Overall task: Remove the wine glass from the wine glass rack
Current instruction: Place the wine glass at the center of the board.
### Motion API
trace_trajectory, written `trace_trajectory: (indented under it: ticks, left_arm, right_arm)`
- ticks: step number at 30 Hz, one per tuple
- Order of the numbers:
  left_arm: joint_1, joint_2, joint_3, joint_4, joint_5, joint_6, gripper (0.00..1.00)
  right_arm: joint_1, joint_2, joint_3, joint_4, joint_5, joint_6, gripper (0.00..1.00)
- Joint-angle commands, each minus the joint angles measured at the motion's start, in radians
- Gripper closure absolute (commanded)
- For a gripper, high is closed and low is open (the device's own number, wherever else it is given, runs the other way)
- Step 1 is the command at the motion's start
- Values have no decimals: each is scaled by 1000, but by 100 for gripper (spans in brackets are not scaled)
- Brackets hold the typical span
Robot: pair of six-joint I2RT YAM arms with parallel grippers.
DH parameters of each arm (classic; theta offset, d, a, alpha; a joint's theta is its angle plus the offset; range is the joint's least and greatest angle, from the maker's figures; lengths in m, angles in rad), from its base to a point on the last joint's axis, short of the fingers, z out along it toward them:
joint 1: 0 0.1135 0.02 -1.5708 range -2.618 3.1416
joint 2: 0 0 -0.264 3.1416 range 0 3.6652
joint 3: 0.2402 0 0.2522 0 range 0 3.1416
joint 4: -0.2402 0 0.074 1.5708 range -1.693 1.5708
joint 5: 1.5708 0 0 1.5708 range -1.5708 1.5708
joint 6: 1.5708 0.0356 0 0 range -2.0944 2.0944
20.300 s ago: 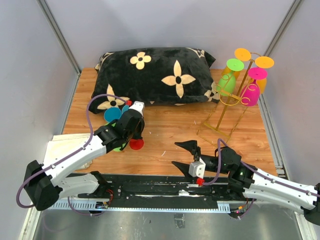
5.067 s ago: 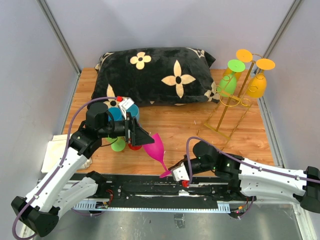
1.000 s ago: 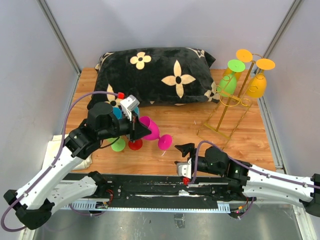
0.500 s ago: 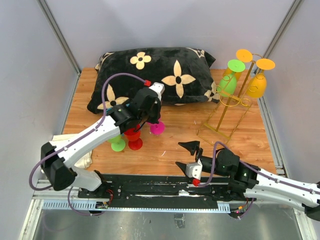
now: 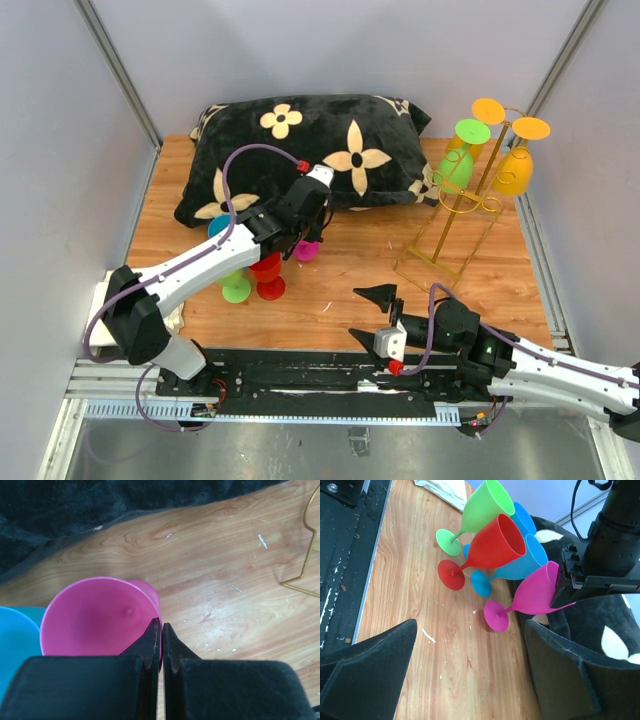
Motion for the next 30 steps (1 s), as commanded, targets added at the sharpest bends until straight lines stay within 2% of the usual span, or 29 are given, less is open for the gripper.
trace_trajectory:
  ticks: [1, 5, 8, 15, 22, 27, 30]
  left_arm:
    - [38, 25, -30, 87, 47, -15, 99]
    - [51, 29, -80, 121, 62, -28, 99]
    - [52, 52, -79, 101, 13, -22, 100]
    - [54, 51, -88, 122, 18, -15, 100]
    - [54, 52, -93, 81, -21, -32, 95]
    - [54, 25, -98, 88, -53, -28, 90]
    - [54, 17, -93, 83, -63, -20, 78]
  right_arm:
    - [-7, 2, 23, 0, -13, 20, 9]
    - [-7, -16, 36, -7, -70, 36, 4]
    - [-7, -34, 24, 15, -92, 38, 4]
    - [-7, -55, 20, -15, -62, 36, 3]
    - [-7, -41, 32, -5, -89, 37, 3]
    - [-7, -11, 37, 0, -90, 30, 3]
    - [-7, -7, 47, -26, -81, 30, 3]
